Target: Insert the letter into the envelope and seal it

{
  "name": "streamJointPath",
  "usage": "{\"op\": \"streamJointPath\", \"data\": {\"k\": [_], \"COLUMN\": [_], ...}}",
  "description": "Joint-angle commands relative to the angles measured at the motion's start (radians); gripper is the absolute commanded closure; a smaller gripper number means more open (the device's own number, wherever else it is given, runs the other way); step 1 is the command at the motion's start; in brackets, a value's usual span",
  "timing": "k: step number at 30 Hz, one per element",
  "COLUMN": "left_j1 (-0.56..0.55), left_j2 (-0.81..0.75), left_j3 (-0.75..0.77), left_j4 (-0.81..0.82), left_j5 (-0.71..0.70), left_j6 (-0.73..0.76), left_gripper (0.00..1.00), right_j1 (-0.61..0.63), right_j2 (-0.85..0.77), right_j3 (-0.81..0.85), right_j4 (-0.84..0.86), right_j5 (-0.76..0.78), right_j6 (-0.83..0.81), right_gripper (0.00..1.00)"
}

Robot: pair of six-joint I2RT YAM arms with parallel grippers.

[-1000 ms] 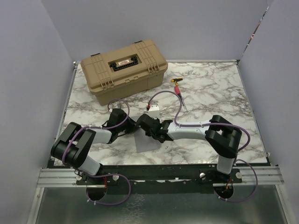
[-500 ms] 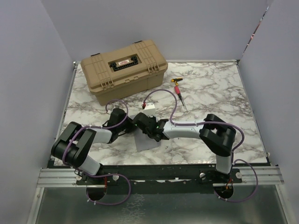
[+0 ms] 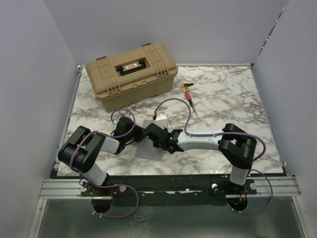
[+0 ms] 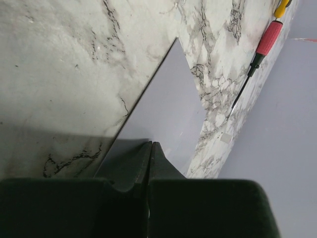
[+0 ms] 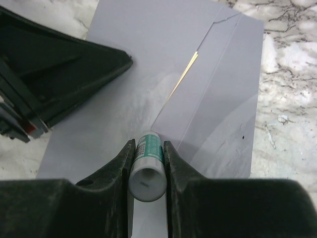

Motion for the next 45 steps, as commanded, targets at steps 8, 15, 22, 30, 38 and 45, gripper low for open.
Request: {"op": "streamJointPath", "data": {"k": [8, 15, 22, 30, 38, 45], "left_j1": [0.004, 0.003, 0.005, 0.007, 0.011, 0.016], "left_j2": [0.070, 0.057, 0.035, 0.010, 0.011, 0.013], "left_j3": [-0.070, -0.080, -0.090, -0.095, -0.102, -0.103], "left_j4": [-0.198, -0.198, -0.197, -0.204, -0.205, -0.205], "left_j5": [-0.100, -0.104, -0.102, -0.104, -0.102, -0.094], "left_j6": [0.018, 0.022, 0.031, 0.033, 0.033, 0.040], "left_gripper": [1.00, 1.00, 1.00, 1.00, 1.00, 1.00], "right_j1": [0.039, 0.041, 0.042, 0.043, 0.048, 0.049], "right_j2": [-0.049, -0.075, -0.156, -0.092, 0.001, 0.056], "right_j3": [-0.084, -0.075, -0.099, -0.055, -0.037, -0.008], "right_j4": [0.054, 0.050, 0.119, 0.089, 0.137, 0.112], "right_j5": [-0.127, -0.037, -0.015, -0.007, -0.014, 0.026], "right_j6": [-0.088, -0.081, -0.106, -0.104, -0.143, -0.136], "right_gripper": [1.00, 1.00, 1.00, 1.00, 1.00, 1.00]}}
